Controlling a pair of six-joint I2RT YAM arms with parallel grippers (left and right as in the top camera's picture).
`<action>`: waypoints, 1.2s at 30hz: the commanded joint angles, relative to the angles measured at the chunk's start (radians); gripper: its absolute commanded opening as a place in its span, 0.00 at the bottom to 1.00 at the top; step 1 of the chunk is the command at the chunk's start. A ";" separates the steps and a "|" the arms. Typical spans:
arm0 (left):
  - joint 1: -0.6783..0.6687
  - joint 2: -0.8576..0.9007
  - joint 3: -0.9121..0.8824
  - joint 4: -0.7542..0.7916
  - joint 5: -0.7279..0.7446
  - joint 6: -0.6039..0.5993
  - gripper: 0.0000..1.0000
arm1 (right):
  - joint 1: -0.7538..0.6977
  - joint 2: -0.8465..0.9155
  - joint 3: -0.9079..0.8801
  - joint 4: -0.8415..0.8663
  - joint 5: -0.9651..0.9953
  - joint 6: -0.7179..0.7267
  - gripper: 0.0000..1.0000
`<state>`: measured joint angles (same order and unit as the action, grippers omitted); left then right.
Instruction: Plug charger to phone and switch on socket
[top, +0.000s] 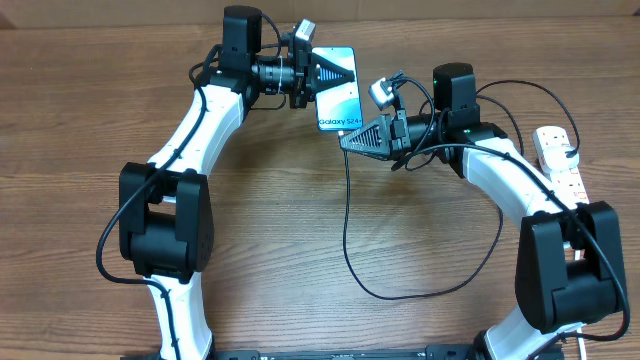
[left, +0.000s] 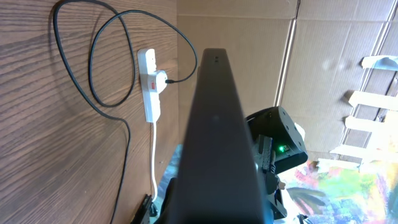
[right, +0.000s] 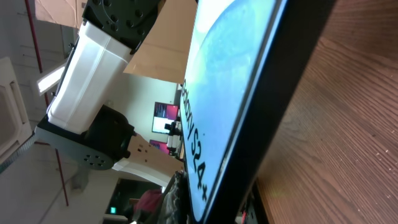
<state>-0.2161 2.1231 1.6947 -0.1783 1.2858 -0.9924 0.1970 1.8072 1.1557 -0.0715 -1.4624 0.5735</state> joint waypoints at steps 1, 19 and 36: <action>-0.009 -0.018 0.000 0.006 0.055 0.024 0.04 | -0.003 -0.012 0.020 0.011 0.015 0.008 0.04; -0.009 -0.018 0.000 0.006 0.080 0.027 0.04 | -0.003 -0.012 0.020 0.116 0.077 0.158 0.04; -0.034 -0.018 0.000 -0.035 0.081 -0.037 0.04 | 0.000 -0.012 0.020 0.115 0.171 0.161 0.04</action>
<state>-0.2024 2.1231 1.6947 -0.2024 1.2625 -1.0172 0.1989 1.8072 1.1557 0.0250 -1.4059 0.7334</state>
